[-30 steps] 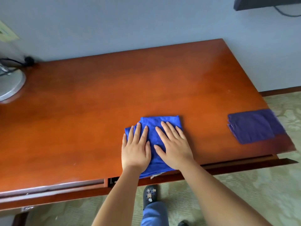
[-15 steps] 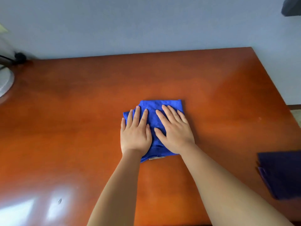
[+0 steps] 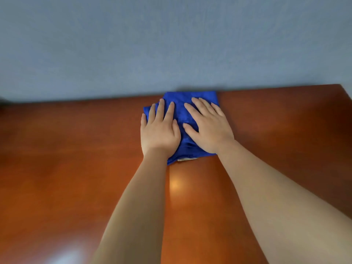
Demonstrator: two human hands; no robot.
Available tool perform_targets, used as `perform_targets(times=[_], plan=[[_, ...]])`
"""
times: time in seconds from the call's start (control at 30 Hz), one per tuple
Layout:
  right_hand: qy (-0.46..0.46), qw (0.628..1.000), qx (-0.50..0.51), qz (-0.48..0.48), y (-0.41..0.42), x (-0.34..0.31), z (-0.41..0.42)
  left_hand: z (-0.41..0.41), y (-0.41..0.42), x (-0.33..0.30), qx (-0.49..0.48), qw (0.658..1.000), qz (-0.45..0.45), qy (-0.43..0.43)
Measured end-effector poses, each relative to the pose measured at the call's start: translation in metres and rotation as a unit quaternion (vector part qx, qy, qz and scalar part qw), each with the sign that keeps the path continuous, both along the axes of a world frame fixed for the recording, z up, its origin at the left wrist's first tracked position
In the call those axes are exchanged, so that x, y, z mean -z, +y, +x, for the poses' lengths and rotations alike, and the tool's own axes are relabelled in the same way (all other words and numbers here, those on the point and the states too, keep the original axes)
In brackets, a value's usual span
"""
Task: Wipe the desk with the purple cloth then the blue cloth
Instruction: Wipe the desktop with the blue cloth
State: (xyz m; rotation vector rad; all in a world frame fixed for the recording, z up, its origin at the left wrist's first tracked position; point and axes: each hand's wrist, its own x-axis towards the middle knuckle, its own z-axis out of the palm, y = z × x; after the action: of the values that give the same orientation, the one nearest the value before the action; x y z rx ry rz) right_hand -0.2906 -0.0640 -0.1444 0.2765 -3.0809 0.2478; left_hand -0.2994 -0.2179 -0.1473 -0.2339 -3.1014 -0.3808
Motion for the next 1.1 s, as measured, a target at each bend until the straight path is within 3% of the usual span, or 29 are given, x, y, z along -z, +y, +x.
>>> perform_targets(times=[0.23, 0.47, 0.97, 1.1], plan=[[0.004, 1.0, 0.006, 0.01, 0.005, -0.001, -0.058, -0.058, 0.007, -0.001, 0.002, 1.0, 0.002, 0.016], [-0.006, 1.0, 0.01, 0.023, 0.006, -0.001, -0.055, -0.061, 0.007, -0.001, 0.014, 1.0, -0.008, 0.013], [-0.02, 1.0, -0.011, 0.017, 0.0, 0.002, 0.105, 0.104, 0.002, -0.003, 0.004, 1.0, -0.025, -0.008], [-0.018, 1.0, -0.019, 0.015, 0.0, 0.001, 0.116, 0.119, 0.001, -0.004, -0.003, 1.0, -0.024, -0.016]])
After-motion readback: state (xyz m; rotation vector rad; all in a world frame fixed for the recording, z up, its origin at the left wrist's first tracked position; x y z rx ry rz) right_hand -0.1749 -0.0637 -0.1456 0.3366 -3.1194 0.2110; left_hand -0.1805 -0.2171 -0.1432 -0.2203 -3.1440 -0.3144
